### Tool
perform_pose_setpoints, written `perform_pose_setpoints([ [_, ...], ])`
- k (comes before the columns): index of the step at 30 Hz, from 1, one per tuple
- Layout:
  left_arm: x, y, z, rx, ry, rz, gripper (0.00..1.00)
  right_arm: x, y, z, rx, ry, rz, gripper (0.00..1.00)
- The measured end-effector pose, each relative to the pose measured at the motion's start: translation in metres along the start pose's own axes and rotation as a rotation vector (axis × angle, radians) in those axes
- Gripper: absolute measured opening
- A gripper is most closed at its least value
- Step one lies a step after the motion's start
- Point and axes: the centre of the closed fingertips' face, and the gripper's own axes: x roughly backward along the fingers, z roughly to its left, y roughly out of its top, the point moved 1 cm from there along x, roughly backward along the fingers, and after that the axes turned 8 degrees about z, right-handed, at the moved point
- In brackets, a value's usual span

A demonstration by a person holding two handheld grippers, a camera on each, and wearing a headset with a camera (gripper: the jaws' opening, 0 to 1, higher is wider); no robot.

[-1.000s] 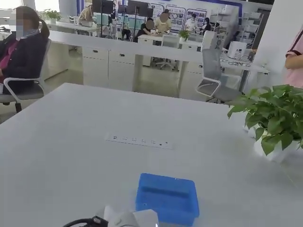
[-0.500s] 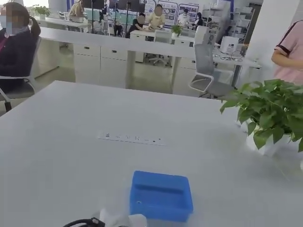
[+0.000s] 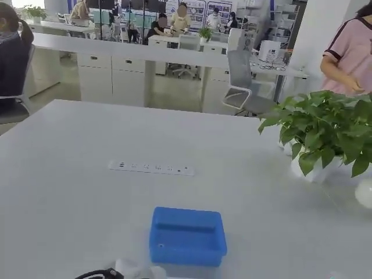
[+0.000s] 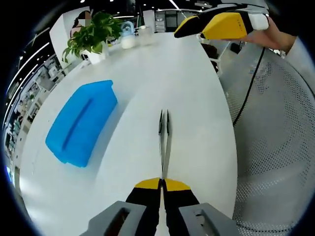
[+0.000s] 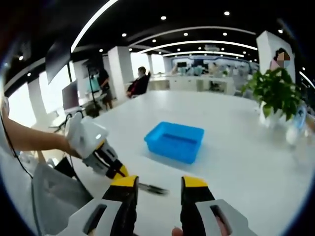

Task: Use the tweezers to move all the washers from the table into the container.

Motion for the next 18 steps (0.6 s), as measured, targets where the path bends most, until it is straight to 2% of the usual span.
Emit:
perform_pose_setpoints([
  [2,0.0,-0.001,-0.001,0.019,-0.005,-0.008,0.0,0.003,0.001,-0.005,-0.008,-0.015,-0.007,0.32],
  [3,0.0,-0.002,-0.003,0.053,-0.014,-0.008,0.03,0.006,0.002,-0.008,-0.014,-0.021,-0.014,0.32],
  [5,0.003,-0.007,-0.003,0.13,-0.006,0.001,0.13,0.01,0.006,-0.011,-0.027,-0.029,-0.029,0.33],
  [6,0.007,-0.01,-0.008,0.18,-0.019,-0.015,0.24,0.012,0.007,-0.015,-0.032,-0.038,-0.038,0.33],
  [7,0.011,-0.011,-0.011,0.24,-0.03,-0.037,0.33,0.013,0.006,-0.017,-0.034,-0.043,-0.037,0.34],
  [8,0.014,-0.011,-0.014,0.326,-0.041,-0.079,0.43,0.013,0.003,-0.022,-0.04,-0.055,-0.029,0.34],
  [9,0.018,-0.012,-0.014,0.383,-0.038,-0.105,0.58,0.014,0.001,-0.024,-0.045,-0.06,-0.029,0.35],
  [10,0.024,-0.015,-0.016,0.422,-0.043,-0.13,0.64,0.015,0.0,-0.027,-0.06,-0.062,-0.032,0.36],
  [11,0.026,-0.016,-0.017,0.436,-0.044,-0.139,0.67,0.016,0.0,-0.029,-0.075,-0.061,-0.037,0.36],
  [12,0.036,-0.018,-0.015,0.498,-0.021,-0.173,0.71,0.016,0.0,-0.031,-0.1,-0.059,-0.049,0.37],
  [13,0.043,-0.016,-0.014,0.532,-0.007,-0.211,0.77,0.016,0.001,-0.032,-0.117,-0.059,-0.057,0.39],
  [14,0.053,-0.014,-0.013,0.588,0.001,-0.277,0.85,0.015,0.0,-0.034,-0.135,-0.059,-0.064,0.41],
  [15,0.058,-0.014,-0.011,0.63,0.012,-0.304,0.97,0.015,-0.001,-0.035,-0.145,-0.06,-0.066,0.44],
  [16,0.066,-0.018,-0.01,0.658,0.039,-0.312,0.97,0.013,-0.002,-0.035,-0.147,-0.062,-0.064,0.45],
  [17,0.07,-0.02,-0.009,0.656,0.056,-0.31,0.97,0.012,-0.003,-0.036,-0.146,-0.065,-0.062,0.47],
  [18,0.083,-0.02,-0.004,0.681,0.118,-0.346,0.99,0.012,-0.004,-0.037,-0.149,-0.08,-0.059,0.5],
])
